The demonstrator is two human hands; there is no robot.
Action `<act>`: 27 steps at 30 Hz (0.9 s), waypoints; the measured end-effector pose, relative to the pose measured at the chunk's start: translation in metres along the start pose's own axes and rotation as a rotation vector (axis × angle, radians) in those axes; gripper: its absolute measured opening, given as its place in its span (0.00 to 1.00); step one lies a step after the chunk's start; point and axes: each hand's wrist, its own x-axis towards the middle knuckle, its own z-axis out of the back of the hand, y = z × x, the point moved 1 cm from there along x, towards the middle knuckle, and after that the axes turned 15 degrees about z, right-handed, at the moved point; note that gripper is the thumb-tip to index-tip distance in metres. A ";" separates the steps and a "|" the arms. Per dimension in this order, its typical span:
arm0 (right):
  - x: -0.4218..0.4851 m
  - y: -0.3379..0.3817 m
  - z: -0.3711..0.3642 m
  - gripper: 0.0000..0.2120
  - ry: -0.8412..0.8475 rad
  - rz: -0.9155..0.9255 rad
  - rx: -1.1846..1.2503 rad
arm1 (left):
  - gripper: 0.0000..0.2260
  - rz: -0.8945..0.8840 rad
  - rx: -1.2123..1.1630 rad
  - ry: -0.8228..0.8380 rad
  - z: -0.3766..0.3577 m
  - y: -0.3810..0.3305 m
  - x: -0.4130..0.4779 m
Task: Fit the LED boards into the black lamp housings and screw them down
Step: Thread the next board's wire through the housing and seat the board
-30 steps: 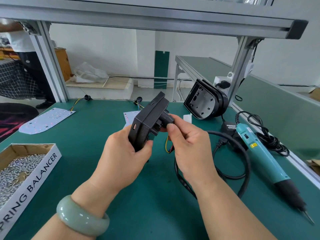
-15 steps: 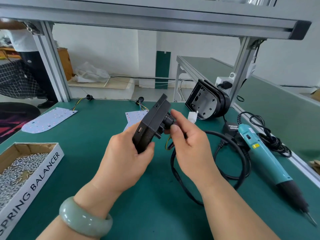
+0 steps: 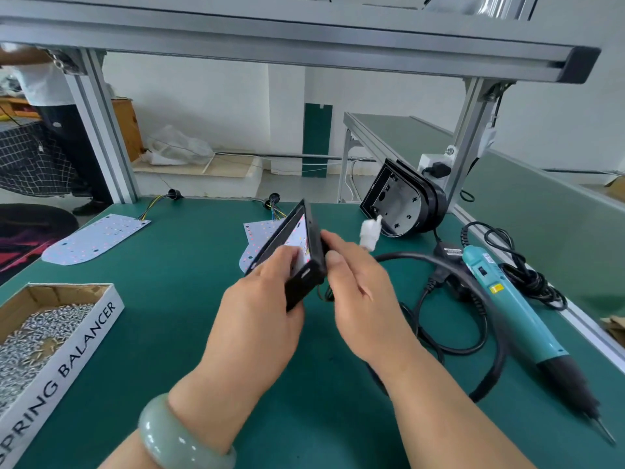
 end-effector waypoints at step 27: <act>-0.002 -0.015 0.007 0.47 0.287 -0.721 0.300 | 0.08 0.782 -0.294 0.323 -0.013 0.054 0.031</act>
